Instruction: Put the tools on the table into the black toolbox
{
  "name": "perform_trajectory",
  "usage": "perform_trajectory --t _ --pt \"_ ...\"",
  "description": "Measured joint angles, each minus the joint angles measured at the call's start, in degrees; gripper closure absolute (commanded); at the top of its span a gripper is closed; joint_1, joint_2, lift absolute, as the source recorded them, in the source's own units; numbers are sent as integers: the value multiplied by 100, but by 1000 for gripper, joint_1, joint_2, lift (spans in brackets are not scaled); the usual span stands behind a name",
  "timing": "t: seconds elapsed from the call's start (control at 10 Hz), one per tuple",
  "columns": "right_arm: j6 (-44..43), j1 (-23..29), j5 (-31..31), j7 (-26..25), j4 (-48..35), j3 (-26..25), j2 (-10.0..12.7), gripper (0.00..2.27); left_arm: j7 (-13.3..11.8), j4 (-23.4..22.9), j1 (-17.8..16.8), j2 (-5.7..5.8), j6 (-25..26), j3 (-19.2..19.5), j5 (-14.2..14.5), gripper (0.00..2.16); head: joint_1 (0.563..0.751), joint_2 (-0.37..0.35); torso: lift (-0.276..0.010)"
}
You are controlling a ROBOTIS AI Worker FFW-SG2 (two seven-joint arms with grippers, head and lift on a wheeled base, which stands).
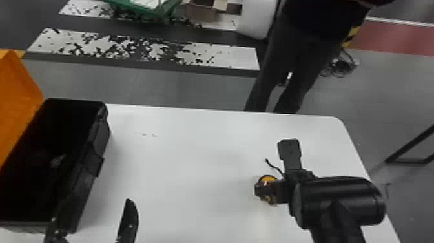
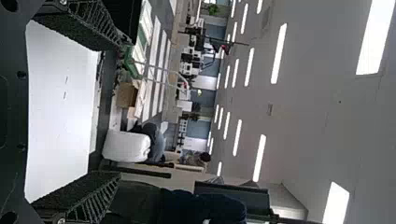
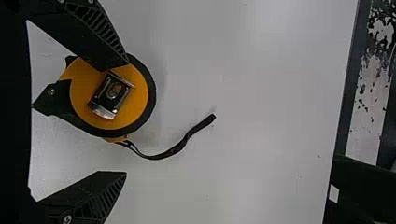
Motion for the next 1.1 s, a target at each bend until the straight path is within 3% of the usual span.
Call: perform_trajectory --t 1.1 --pt "654 97 -238 -22 -640 -44 0 63 0 -43 68 5 -63 0 0 33 695 -123 -39"
